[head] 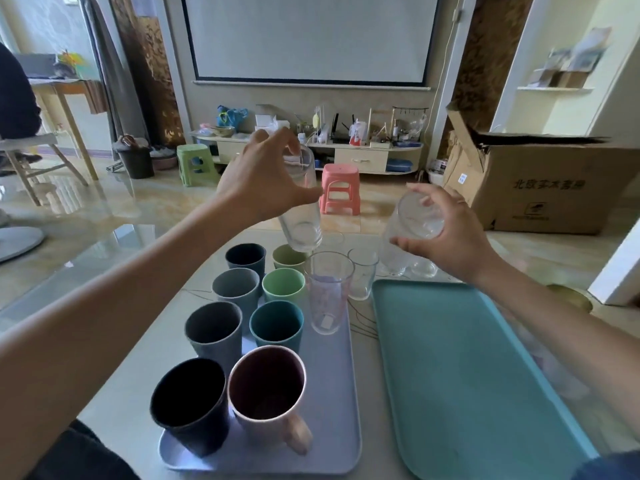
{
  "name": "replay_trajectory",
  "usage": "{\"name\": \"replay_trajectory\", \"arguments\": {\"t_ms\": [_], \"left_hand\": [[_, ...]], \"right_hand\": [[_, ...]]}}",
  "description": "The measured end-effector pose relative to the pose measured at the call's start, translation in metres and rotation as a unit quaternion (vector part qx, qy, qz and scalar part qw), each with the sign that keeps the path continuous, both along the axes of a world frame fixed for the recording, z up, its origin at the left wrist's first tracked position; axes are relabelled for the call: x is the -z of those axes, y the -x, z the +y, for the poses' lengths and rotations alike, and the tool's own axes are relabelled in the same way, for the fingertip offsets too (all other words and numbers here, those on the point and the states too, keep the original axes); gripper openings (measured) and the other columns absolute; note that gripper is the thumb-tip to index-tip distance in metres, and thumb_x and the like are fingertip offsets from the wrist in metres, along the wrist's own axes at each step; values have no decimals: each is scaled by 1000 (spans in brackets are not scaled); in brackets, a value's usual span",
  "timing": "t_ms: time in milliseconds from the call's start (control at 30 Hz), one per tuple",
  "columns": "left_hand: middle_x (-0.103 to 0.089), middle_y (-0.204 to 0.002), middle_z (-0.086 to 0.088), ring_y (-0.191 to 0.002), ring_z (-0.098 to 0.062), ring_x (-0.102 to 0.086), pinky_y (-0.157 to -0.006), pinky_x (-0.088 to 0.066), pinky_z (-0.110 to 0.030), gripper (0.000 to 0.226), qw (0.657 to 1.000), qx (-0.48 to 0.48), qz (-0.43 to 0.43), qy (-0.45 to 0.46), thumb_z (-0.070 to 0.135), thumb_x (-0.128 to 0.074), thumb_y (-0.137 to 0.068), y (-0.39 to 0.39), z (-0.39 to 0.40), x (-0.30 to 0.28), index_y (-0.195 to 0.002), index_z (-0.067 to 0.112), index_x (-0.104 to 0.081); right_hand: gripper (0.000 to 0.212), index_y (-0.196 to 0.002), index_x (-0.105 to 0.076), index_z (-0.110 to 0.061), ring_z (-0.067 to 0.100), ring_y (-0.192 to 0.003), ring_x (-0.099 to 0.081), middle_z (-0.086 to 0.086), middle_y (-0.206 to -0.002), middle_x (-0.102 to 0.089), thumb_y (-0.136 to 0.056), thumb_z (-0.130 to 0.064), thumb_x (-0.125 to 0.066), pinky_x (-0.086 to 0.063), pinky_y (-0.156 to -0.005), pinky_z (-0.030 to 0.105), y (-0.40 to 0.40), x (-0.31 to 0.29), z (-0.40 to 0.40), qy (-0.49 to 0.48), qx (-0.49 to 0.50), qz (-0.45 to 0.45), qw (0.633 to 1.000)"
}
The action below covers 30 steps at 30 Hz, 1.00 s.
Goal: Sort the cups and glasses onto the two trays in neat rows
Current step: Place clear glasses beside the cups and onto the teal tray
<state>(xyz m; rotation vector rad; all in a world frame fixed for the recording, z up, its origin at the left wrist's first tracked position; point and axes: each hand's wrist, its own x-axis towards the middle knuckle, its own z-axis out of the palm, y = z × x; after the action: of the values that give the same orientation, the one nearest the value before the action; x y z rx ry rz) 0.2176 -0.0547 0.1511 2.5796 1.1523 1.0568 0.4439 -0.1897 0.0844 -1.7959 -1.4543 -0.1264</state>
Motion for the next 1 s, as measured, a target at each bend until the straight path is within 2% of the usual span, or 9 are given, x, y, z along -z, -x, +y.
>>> {"name": "replay_trajectory", "arguments": {"t_ms": [167, 267, 367, 467, 567, 667, 767, 867, 1000], "left_hand": [[-49, -111, 4, -91, -11, -52, -76, -48, -31, 62, 999, 49, -7, 23, 52, -79, -58, 14, -47, 16, -109, 29, -52], [-45, -107, 10, -83, -7, -52, -69, -46, -26, 62, 996, 78, -2, 44, 51, -79, -58, 18, -63, 35, -108, 30, -51], [-51, -104, 10, -82, -8, -55, -72, -52, -32, 62, 993, 96, 10, 64, 56, -76, -57, 20, -67, 51, -108, 32, -50], [-52, -101, 9, -84, -10, -57, -75, -55, -38, 63, 992, 101, 34, 70, 58, -75, -56, 21, -64, 58, -108, 33, -51], [-50, -101, 10, -85, -10, -57, -75, -55, -38, 62, 992, 95, 44, 63, 59, -75, -58, 23, -60, 60, -108, 33, -51], [-51, -101, 9, -78, -9, -56, -72, -54, -34, 60, 994, 83, 32, 66, 58, -73, -56, 26, -54, 59, -106, 32, -52], [-52, -99, 9, -71, 0, -51, -62, -46, -25, 61, 995, 69, 14, 70, 59, -69, -52, 28, -49, 55, -104, 32, -53], [-51, -99, 9, -73, -5, -51, -60, -43, -23, 59, 996, 62, 13, 61, 56, -73, -55, 29, -46, 53, -104, 31, -53], [-50, -100, 11, -75, -8, -52, -66, -46, -27, 56, 997, 60, 18, 50, 52, -76, -57, 30, -44, 55, -104, 31, -54]], "right_hand": [[82, -131, -45, -32, 13, -102, -49, 0, -114, -51, -60, -42, -83, -34, -75, 10, 28, 14, -32, 21, -39, 57, 997], [82, -128, -41, -37, 9, -96, -52, -4, -112, -51, -59, -41, -84, -38, -70, 13, 41, 23, -36, 35, -49, 108, 992], [80, -124, -38, -35, 2, -93, -53, -6, -112, -52, -59, -38, -85, -40, -66, 15, 47, 37, -30, 54, -60, 160, 984], [78, -121, -38, -30, 3, -96, -54, -6, -113, -51, -60, -34, -86, -42, -71, 14, 54, 56, -23, 74, -62, 186, 978], [79, -118, -38, -31, 7, -100, -57, -10, -114, -51, -58, -33, -88, -48, -76, 20, 61, 78, -16, 87, -65, 218, 970], [79, -117, -38, -30, 10, -100, -60, -11, -116, -51, -57, -29, -89, -49, -79, 22, 69, 93, -7, 97, -72, 231, 965], [79, -117, -37, -29, 11, -99, -59, -9, -117, -50, -58, -28, -89, -50, -82, 26, 76, 103, 1, 98, -84, 226, 965], [79, -119, -36, -30, 12, -99, -57, -7, -120, -50, -59, -30, -88, -46, -79, 21, 81, 109, 6, 103, -90, 224, 965], [81, -118, -32, -33, 15, -103, -55, -4, -122, -47, -59, -31, -88, -41, -74, 12, 86, 114, 12, 104, -86, 228, 964]]}}
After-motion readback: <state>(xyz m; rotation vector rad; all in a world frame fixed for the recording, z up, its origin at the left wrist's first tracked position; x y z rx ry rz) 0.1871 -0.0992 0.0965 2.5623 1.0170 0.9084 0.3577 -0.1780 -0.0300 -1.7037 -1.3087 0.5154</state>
